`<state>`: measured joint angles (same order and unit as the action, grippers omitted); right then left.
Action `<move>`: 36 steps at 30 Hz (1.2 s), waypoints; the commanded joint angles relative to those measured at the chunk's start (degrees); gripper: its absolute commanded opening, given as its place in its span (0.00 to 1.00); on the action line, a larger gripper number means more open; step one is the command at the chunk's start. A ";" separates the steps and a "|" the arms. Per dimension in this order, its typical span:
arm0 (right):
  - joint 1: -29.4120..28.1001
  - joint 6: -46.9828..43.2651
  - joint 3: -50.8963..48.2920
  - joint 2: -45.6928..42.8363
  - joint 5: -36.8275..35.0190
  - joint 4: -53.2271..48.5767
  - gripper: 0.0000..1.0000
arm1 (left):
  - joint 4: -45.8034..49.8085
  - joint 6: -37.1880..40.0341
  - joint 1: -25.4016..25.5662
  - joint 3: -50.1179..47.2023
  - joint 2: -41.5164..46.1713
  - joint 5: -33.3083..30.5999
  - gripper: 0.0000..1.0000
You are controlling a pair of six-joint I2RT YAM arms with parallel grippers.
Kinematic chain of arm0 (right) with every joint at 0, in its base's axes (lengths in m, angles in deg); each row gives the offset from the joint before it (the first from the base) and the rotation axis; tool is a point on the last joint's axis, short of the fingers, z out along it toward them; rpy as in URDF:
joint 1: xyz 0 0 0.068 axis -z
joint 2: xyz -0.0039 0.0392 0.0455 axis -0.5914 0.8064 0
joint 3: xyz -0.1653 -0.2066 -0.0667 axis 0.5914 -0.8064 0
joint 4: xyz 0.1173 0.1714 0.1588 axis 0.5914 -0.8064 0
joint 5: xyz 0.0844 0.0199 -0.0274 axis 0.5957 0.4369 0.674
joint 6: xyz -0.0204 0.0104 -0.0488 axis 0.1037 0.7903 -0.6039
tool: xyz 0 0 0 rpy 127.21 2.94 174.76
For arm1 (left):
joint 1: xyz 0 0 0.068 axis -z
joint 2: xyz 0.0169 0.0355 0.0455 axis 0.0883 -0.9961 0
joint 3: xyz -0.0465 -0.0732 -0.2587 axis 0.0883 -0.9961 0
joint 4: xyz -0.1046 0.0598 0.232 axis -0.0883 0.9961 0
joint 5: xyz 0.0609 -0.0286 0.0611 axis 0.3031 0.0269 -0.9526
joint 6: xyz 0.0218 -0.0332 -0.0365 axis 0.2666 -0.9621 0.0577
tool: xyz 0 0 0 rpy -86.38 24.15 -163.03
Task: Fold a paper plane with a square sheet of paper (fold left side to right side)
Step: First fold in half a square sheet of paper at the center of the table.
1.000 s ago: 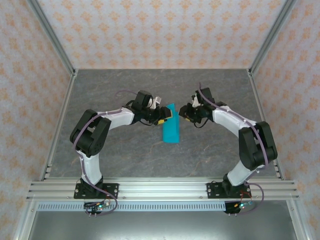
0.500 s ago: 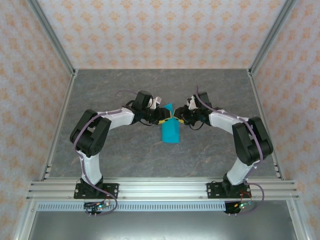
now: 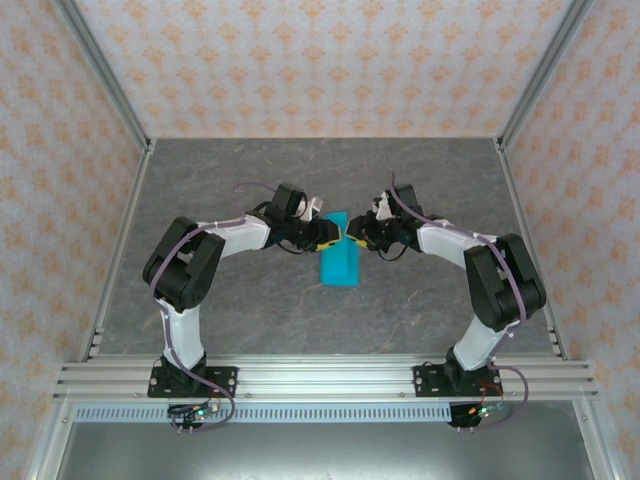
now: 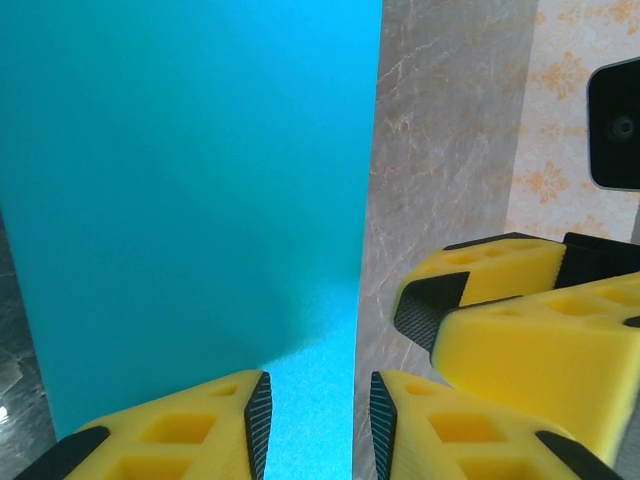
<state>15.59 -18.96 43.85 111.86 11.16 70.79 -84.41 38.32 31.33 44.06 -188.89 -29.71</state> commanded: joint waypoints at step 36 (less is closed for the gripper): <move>-2.40 -1.76 2.05 2.63 -1.85 -1.66 0.30 | 1.11 1.31 0.69 1.50 0.34 -0.67 0.32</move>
<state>13.71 -21.03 44.97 113.91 8.60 68.19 -83.41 38.71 31.70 44.28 -189.00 -30.04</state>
